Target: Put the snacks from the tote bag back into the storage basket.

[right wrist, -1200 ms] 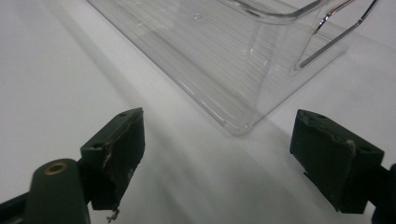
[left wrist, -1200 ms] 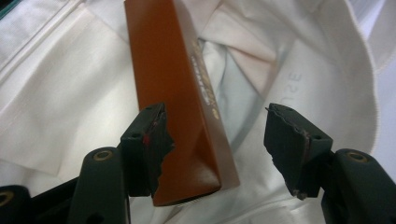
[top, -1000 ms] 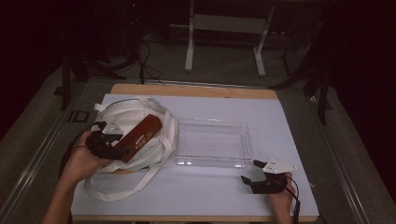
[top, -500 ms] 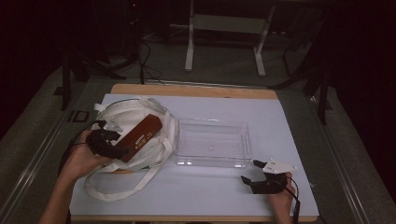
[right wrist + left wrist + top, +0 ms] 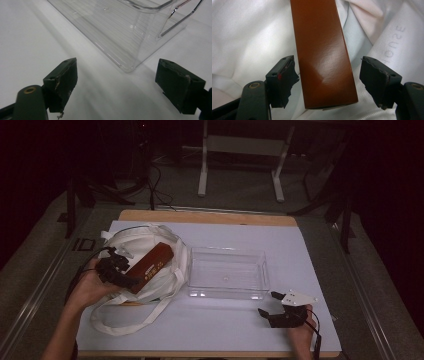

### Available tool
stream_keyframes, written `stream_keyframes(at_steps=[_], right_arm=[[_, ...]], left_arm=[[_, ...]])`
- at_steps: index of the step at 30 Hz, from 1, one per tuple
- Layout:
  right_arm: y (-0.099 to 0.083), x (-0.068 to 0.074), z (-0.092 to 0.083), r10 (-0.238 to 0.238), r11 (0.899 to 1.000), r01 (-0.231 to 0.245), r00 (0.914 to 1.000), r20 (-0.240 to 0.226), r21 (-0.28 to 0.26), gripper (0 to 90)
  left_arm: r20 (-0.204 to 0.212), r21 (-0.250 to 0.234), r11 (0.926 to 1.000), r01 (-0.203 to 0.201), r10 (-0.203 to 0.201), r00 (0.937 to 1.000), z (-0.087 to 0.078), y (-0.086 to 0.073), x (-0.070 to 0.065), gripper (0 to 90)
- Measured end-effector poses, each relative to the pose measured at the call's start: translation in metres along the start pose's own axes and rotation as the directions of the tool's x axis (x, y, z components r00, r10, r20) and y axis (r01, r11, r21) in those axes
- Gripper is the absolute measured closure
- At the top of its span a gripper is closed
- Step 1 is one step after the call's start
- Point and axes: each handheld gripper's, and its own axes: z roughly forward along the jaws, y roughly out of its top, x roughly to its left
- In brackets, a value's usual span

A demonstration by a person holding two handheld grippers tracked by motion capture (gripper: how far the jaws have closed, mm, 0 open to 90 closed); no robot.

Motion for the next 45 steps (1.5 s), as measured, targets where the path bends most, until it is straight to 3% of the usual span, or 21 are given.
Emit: stream_keyframes(at_steps=[6,12,16,21,22,26,27,28,33,38,41,45], right_arm=[[0.0,0.0,0.0,0.0,1.0,0.0,1.0,0.0,0.001,17.9],[0.0,0.0,0.0,0.0,1.0,0.0,1.0,0.001,0.0,17.9],[0.0,0.0,0.0,0.0,1.0,0.0,1.0,0.001,0.002,17.9],[0.0,0.0,0.0,-0.001,1.0,0.001,1.0,0.002,0.001,17.9],[0.0,0.0,0.0,-0.003,1.0,0.003,1.0,0.002,0.002,17.9],[0.0,0.0,0.0,-0.004,1.0,0.004,1.0,0.002,0.003,17.9],[0.0,0.0,0.0,-0.004,1.0,0.004,1.0,0.002,0.003,17.9],[0.0,0.0,0.0,-0.004,1.0,0.004,1.0,0.002,0.003,17.9],[0.0,0.0,0.0,-0.003,1.0,0.003,1.0,0.001,0.003,17.9],[0.0,0.0,0.0,-0.003,1.0,0.003,1.0,0.0,0.003,17.9],[0.0,0.0,0.0,-0.002,1.0,0.002,1.0,0.0,0.003,17.9],[0.0,0.0,0.0,-0.002,1.0,0.002,1.0,-0.001,0.003,17.9]], left_arm=[[0.006,0.024,0.9996,0.017,-0.017,0.9998,0.005,0.001,0.002,29.4],[0.039,0.049,0.9985,0.027,-0.029,0.9988,0.01,-0.001,0.006,33.7],[0.011,0.069,0.9975,-0.016,0.015,0.9998,0.012,0.0,0.001,36.0],[-0.029,0.109,0.9881,-0.109,0.113,0.9932,0.008,0.001,-0.003,38.5],[-0.027,0.114,0.9877,-0.107,0.11,0.9935,0.008,0.001,-0.003,38.6],[-0.019,0.118,0.9922,-0.04,0.043,0.9989,0.011,0.003,0.002,37.8],[-0.019,0.118,0.9922,-0.04,0.043,0.9989,0.011,0.003,0.002,37.2],[-0.031,0.143,0.9897,-0.01,0.015,0.9994,0.015,0.006,0.003,37.2],[-0.028,0.171,0.9846,0.036,-0.031,0.9991,0.02,0.01,0.004,35.7],[0.018,0.199,0.9756,0.093,-0.099,0.995,0.024,0.011,0.009,33.4],[0.045,0.211,0.9717,0.106,-0.118,0.992,0.028,0.011,0.012,32.5],[0.043,0.231,0.969,0.088,-0.101,0.994,0.032,0.01,0.011,33.1]])
